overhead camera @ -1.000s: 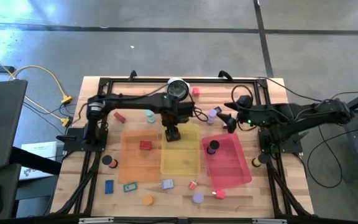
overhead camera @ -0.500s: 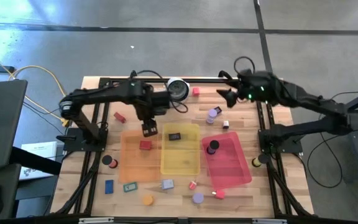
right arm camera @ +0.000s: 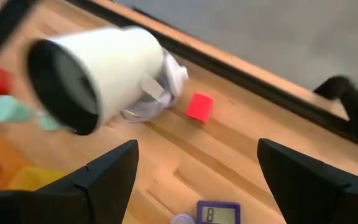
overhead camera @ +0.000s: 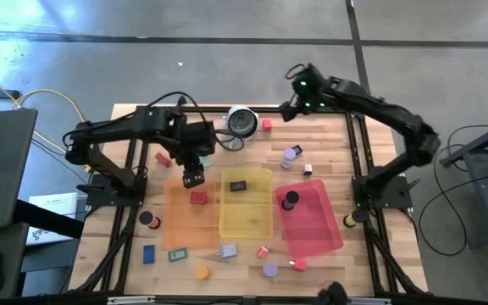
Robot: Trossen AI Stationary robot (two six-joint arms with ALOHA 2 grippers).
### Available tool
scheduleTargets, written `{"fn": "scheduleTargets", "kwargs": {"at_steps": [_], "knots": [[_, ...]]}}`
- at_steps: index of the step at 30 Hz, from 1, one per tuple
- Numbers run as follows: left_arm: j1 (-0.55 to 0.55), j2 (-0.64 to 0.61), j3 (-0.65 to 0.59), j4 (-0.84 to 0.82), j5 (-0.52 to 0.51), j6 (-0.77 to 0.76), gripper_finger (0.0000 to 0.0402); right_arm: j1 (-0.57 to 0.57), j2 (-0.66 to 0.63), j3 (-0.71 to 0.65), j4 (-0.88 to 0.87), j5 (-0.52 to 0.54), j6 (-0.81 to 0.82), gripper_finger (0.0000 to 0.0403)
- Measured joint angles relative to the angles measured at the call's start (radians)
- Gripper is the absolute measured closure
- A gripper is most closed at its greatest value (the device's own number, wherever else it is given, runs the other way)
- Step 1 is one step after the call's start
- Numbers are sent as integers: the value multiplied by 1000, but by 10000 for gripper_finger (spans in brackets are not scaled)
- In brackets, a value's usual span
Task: Pick & Place Office items
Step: Put the pink charger adaptor into the orange bin
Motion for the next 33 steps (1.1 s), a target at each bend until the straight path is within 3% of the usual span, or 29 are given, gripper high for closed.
{"fn": "scheduleTargets", "kwargs": {"at_steps": [7,13,33], "knots": [[-63,-2,0,0,0,16,209,-43,189,3,70,-116,18,85],[-71,-2,0,0,-11,69,209,-52,279,3,118,-116,29,85],[10,-1,0,0,-19,131,209,6,310,3,161,-23,-98,85]]}}
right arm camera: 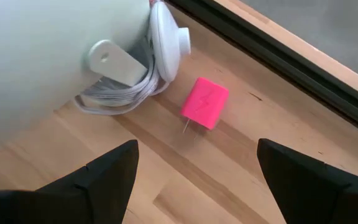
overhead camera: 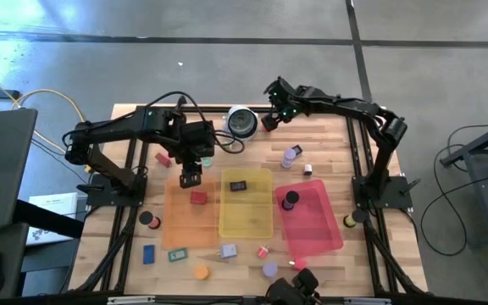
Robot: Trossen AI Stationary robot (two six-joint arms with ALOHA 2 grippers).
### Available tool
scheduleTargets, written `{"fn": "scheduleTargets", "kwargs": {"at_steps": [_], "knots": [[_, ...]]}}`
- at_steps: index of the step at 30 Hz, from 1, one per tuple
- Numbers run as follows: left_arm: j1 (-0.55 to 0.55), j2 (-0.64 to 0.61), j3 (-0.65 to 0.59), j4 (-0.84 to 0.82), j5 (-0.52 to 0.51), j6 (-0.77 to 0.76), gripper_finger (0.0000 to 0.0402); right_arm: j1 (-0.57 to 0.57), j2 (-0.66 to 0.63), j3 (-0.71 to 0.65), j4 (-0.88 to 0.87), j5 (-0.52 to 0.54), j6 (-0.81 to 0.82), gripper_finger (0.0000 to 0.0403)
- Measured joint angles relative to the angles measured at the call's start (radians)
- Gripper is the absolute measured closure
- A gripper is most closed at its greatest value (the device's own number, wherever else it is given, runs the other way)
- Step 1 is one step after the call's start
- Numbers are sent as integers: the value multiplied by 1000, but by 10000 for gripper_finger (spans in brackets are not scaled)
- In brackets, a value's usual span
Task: Pick & Place Office items
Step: Put the pink charger adaptor into the orange bin
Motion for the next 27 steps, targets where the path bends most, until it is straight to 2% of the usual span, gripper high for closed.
{"fn": "scheduleTargets", "kwargs": {"at_steps": [5,18,27], "knots": [[0,0,0,0,0,-2,209,18,1,0,0,39,3,85],[-29,0,0,1,1,-34,209,41,98,-1,32,102,31,85],[-32,0,0,1,-1,-36,209,52,119,0,66,90,56,85]]}}
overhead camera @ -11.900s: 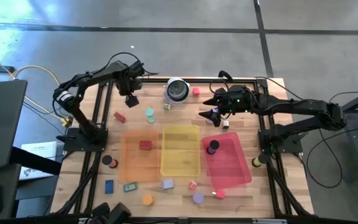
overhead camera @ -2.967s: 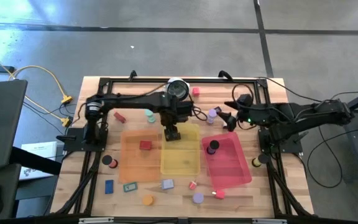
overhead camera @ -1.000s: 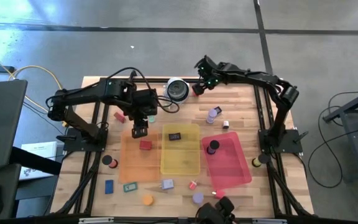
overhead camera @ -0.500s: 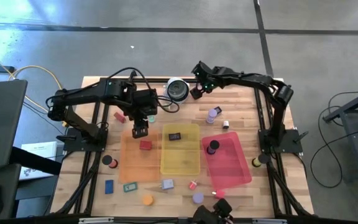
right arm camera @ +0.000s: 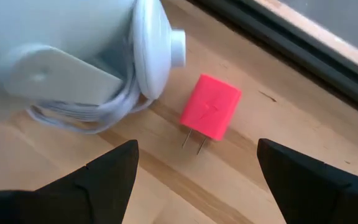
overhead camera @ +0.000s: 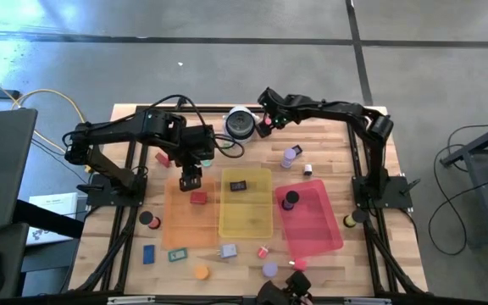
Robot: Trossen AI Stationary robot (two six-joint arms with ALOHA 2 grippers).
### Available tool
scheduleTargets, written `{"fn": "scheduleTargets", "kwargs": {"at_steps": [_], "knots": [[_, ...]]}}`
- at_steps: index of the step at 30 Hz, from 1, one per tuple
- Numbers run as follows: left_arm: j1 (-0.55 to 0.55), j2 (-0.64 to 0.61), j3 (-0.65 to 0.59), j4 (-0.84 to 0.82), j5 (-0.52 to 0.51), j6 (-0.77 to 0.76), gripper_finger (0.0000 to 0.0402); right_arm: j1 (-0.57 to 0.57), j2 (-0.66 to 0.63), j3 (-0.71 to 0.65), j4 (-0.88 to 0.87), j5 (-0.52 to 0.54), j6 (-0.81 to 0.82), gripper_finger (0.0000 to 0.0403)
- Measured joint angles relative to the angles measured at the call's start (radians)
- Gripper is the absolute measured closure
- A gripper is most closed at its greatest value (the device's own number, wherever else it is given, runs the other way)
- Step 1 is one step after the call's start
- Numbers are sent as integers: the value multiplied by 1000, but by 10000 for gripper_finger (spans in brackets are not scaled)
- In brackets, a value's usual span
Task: Pick & Place Office items
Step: Put the pink charger adaptor into the orange bin
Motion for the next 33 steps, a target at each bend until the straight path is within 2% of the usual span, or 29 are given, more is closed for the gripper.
{"fn": "scheduleTargets", "kwargs": {"at_steps": [13,26,33], "knots": [[4,0,0,0,-2,27,209,4,47,0,44,62,18,85],[4,0,0,-1,-2,28,209,-23,96,0,73,24,53,85],[4,0,0,-1,-2,28,209,-24,127,0,102,50,46,85]]}}
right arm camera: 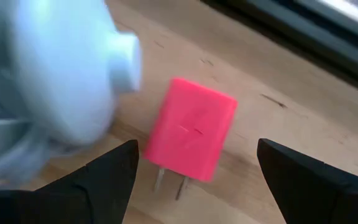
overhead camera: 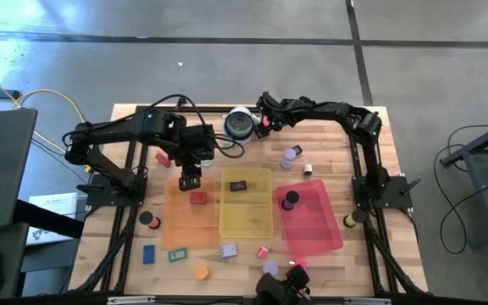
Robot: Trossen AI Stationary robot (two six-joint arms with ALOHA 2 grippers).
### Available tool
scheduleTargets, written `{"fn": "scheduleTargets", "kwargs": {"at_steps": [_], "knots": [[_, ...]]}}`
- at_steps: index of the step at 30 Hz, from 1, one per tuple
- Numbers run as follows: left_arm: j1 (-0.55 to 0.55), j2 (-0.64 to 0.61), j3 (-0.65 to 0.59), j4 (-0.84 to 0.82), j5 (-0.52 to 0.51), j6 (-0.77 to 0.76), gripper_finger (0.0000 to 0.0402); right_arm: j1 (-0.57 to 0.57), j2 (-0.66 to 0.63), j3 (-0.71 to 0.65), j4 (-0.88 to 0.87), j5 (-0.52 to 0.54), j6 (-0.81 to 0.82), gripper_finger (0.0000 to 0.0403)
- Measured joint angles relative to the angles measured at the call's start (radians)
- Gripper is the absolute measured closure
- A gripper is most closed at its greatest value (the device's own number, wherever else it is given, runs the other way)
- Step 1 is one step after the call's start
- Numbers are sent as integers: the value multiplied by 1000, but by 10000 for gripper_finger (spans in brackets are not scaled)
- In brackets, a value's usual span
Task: Pick & Place Office items
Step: Put the pink charger adaptor into the orange bin
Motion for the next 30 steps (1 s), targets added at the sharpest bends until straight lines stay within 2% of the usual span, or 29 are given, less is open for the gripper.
{"fn": "scheduleTargets", "kwargs": {"at_steps": [7,27,30], "knots": [[0,0,0,0,-1,7,209,-7,0,0,24,4,-6,96],[0,0,-1,5,-17,24,209,-14,0,0,56,15,0,263],[0,0,-1,5,-18,24,209,-13,0,0,55,22,-2,264]]}}
